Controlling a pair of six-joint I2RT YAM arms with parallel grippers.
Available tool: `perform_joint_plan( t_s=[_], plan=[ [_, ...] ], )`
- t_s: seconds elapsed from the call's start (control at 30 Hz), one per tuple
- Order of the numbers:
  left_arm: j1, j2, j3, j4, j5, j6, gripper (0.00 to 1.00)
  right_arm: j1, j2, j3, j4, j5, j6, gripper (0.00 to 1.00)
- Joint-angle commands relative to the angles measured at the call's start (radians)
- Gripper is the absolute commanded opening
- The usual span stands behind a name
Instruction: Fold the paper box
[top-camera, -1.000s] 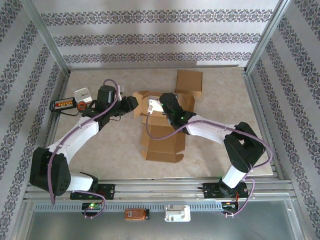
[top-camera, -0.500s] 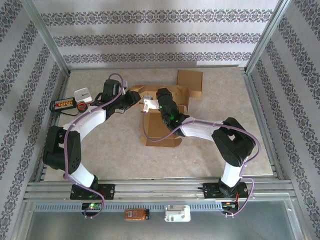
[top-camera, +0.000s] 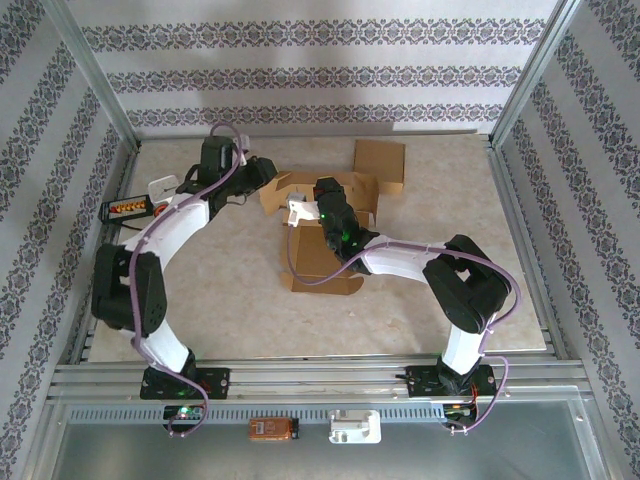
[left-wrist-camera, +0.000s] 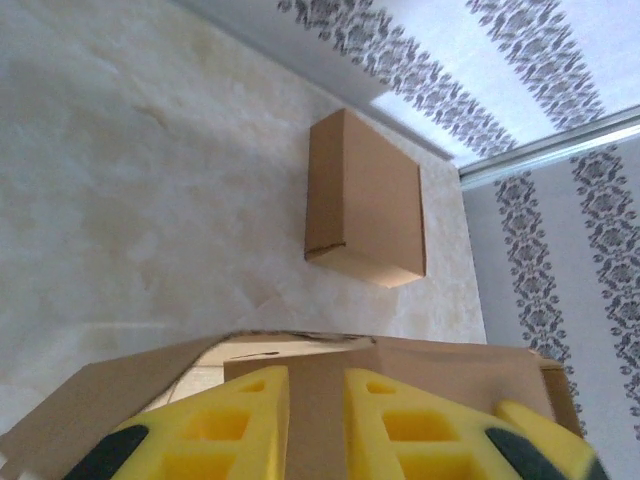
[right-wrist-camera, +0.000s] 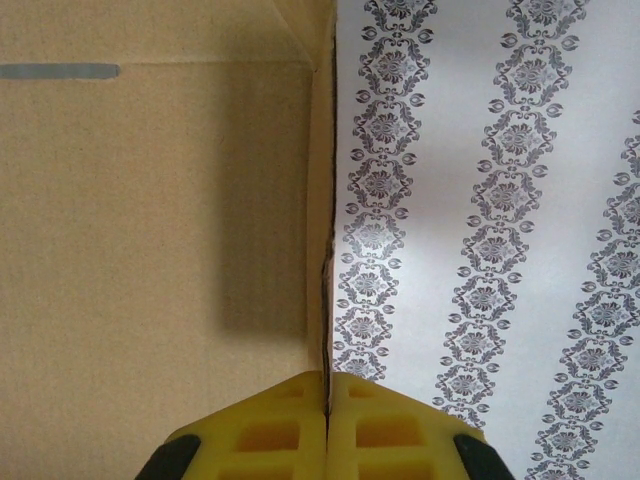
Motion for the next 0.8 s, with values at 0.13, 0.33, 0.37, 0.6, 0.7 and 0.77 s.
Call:
perform_joint_plan(
  t_s=[0.13,0.33,0.37,0.6,0.7,0.77],
  plan=[
    [-0.043,0.1,-0.005,0.115,0.153,-0.09,0.15,0.004,0.009,0.032,0.027,0.014,0.017,0.03],
    [-0.079,0.151,-0.015,0.247,0.172,-0.179,0.15,0.008,0.019,0.039,0.023,0.018,0.032,0.04],
    [-0.081,0.158,-0.014,0.269,0.176,-0.192,0.15,0.008,0.017,0.038,0.023,0.018,0.036,0.04],
    [-0.081,0.176,-0.009,0.357,0.195,-0.229,0.18,0.007,0.019,0.029,0.011,0.032,0.071,0.04],
    [-0.077,0.121,-0.059,0.342,0.153,-0.195,0.19,-0.002,0.019,0.02,0.013,0.042,0.071,0.04],
    [-0.078,0.051,-0.107,0.268,0.056,-0.111,0.2,-0.009,0.015,0.016,0.012,0.05,0.075,0.04]
  ],
)
